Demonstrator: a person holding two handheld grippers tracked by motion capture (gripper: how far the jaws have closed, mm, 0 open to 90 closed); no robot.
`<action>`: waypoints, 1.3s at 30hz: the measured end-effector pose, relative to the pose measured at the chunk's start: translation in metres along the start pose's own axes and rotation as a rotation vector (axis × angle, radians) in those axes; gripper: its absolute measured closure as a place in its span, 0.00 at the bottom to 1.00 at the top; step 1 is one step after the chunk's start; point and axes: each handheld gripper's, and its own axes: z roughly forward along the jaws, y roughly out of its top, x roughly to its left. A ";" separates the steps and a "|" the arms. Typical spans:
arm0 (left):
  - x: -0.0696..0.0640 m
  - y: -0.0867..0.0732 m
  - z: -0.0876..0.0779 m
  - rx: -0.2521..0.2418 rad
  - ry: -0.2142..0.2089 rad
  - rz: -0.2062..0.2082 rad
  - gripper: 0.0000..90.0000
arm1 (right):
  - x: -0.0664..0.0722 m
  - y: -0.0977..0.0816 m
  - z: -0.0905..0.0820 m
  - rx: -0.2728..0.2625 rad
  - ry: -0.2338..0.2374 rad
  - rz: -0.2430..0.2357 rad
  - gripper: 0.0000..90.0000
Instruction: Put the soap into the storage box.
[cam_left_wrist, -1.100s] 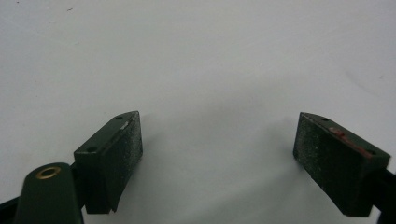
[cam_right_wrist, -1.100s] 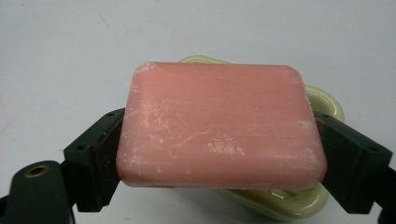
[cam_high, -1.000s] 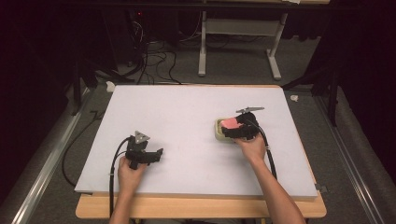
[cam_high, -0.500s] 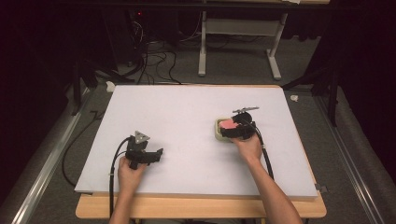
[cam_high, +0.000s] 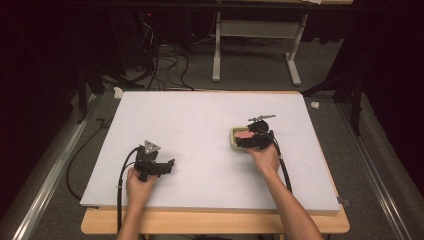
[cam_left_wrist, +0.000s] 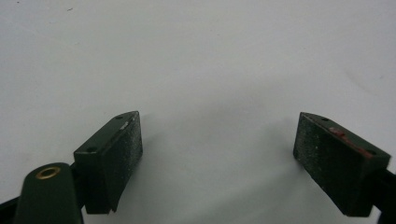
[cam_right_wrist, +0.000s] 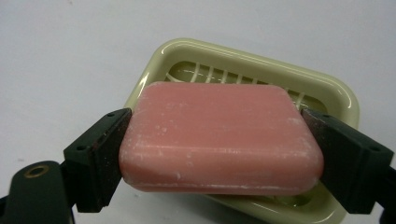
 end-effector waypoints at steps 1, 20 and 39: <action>0.000 0.000 0.000 0.002 -0.001 0.000 0.18 | 0.000 0.000 0.000 0.000 0.000 0.000 0.15; 0.000 0.000 0.000 0.004 -0.001 0.003 0.18 | -0.002 -0.002 -0.001 0.002 0.013 0.003 0.13; 0.000 0.000 0.000 0.005 -0.001 0.004 0.18 | -0.006 -0.001 -0.017 -0.067 0.027 -0.013 0.14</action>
